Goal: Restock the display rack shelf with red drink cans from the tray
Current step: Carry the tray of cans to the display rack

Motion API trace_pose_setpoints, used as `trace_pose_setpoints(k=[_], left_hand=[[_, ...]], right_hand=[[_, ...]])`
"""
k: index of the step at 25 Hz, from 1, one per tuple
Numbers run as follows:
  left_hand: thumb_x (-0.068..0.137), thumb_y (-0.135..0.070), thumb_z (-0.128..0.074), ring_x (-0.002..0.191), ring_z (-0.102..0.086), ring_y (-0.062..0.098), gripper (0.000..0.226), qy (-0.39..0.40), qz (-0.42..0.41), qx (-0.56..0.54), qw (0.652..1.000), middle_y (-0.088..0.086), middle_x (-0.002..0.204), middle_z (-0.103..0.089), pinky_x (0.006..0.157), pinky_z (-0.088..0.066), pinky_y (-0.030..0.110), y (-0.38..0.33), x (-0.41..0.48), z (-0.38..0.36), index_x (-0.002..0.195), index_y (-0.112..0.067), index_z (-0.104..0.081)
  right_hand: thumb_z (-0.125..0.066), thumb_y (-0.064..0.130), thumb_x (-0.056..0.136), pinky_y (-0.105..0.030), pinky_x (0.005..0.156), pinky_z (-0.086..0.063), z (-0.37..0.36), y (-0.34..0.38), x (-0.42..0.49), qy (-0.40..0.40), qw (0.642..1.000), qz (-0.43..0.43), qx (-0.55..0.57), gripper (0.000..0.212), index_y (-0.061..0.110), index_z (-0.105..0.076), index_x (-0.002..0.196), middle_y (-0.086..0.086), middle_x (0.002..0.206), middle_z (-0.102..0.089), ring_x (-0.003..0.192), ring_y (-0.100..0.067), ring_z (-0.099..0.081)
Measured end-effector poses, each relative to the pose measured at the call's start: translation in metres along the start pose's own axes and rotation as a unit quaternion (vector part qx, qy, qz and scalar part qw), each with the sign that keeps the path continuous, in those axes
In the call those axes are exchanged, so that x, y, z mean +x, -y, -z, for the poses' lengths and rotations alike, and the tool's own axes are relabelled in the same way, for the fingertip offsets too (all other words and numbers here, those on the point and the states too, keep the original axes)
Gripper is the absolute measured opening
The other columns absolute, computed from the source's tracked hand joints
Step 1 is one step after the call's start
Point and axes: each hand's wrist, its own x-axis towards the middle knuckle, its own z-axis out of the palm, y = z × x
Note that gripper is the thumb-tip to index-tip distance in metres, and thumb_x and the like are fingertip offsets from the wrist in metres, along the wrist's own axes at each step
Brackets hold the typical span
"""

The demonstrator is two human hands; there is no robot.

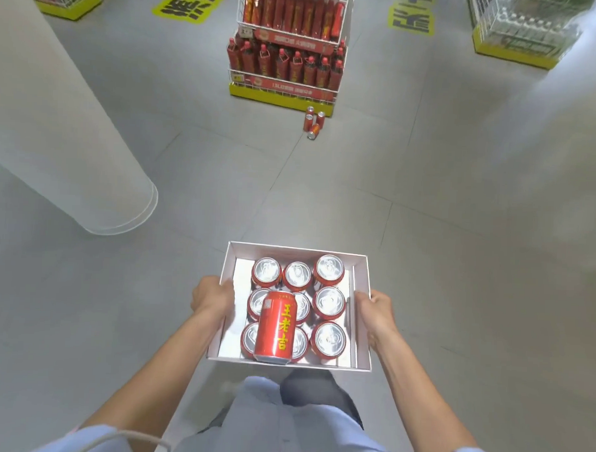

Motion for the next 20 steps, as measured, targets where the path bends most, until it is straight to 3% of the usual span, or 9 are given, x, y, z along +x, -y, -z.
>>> trace_pose_setpoints(k=[3,5,8,11,13,17,20], left_hand=[[0.098,-0.023,-0.055,0.092,-0.066,0.039,0.034,-0.008,0.006,-0.006,1.000,0.017,0.090,-0.067,0.078,-0.047,0.033,-0.068,0.064,0.010,0.067,-0.012,-0.059],[0.097,-0.023,-0.056,0.096,-0.067,0.040,0.026,-0.011,0.000,-0.001,1.000,0.020,0.097,-0.071,0.083,-0.052,0.037,-0.110,0.111,0.011,0.077,-0.009,-0.067],[0.096,-0.022,-0.058,0.100,-0.066,0.041,0.022,-0.025,0.008,-0.004,1.000,0.023,0.109,-0.070,0.088,-0.052,0.039,-0.177,0.180,0.008,0.098,-0.005,-0.072],[0.094,-0.024,-0.060,0.098,-0.066,0.042,0.027,-0.035,0.027,-0.014,0.999,0.023,0.110,-0.070,0.083,-0.052,0.038,-0.244,0.238,0.011,0.105,-0.003,-0.073],[0.093,-0.026,-0.061,0.100,-0.067,0.043,0.032,-0.037,0.035,-0.017,0.999,0.024,0.111,-0.071,0.085,-0.054,0.039,-0.280,0.269,0.015,0.110,-0.002,-0.074],[0.092,-0.030,-0.061,0.102,-0.067,0.043,0.037,-0.057,0.036,-0.039,0.997,0.023,0.116,-0.070,0.086,-0.055,0.041,-0.360,0.334,0.024,0.116,-0.003,-0.071],[0.092,-0.027,-0.062,0.102,-0.067,0.042,0.036,-0.060,0.030,-0.050,0.997,0.024,0.116,-0.071,0.084,-0.052,0.038,-0.407,0.389,0.026,0.116,-0.001,-0.072]], right_hand=[[-0.064,0.022,0.091,-0.032,0.069,-0.042,-0.033,0.064,0.059,0.002,1.000,0.002,0.020,0.034,-0.011,-0.064,0.097,-0.005,0.078,-0.064,0.075,-0.018,-0.055],[-0.063,0.017,0.095,-0.033,0.070,-0.049,-0.054,0.109,0.101,0.006,1.000,0.013,0.020,0.023,-0.003,-0.070,0.088,-0.008,0.081,-0.070,0.076,-0.020,-0.060],[-0.062,0.015,0.098,-0.039,0.073,-0.058,-0.085,0.177,0.171,0.019,1.000,0.012,0.017,0.024,0.011,-0.068,0.076,-0.016,0.086,-0.077,0.075,-0.025,-0.067],[-0.064,0.022,0.089,-0.047,0.069,-0.061,-0.109,0.253,0.232,0.035,0.999,0.029,-0.001,0.022,0.004,-0.067,0.078,-0.025,0.087,-0.077,0.070,-0.024,-0.063],[-0.061,0.030,0.078,-0.054,0.068,-0.062,-0.122,0.301,0.264,0.053,0.998,0.041,-0.008,0.034,-0.002,-0.069,0.087,-0.017,0.075,-0.074,0.067,-0.023,-0.062],[-0.060,0.031,0.069,-0.040,0.063,-0.054,-0.149,0.394,0.328,0.071,0.996,0.055,-0.012,0.034,0.001,-0.070,0.081,-0.007,0.066,-0.067,0.065,-0.024,-0.061],[-0.061,0.028,0.073,-0.041,0.065,-0.056,-0.174,0.447,0.369,0.063,0.996,0.058,-0.008,0.030,0.002,-0.072,0.082,-0.008,0.070,-0.070,0.067,-0.024,-0.063]])
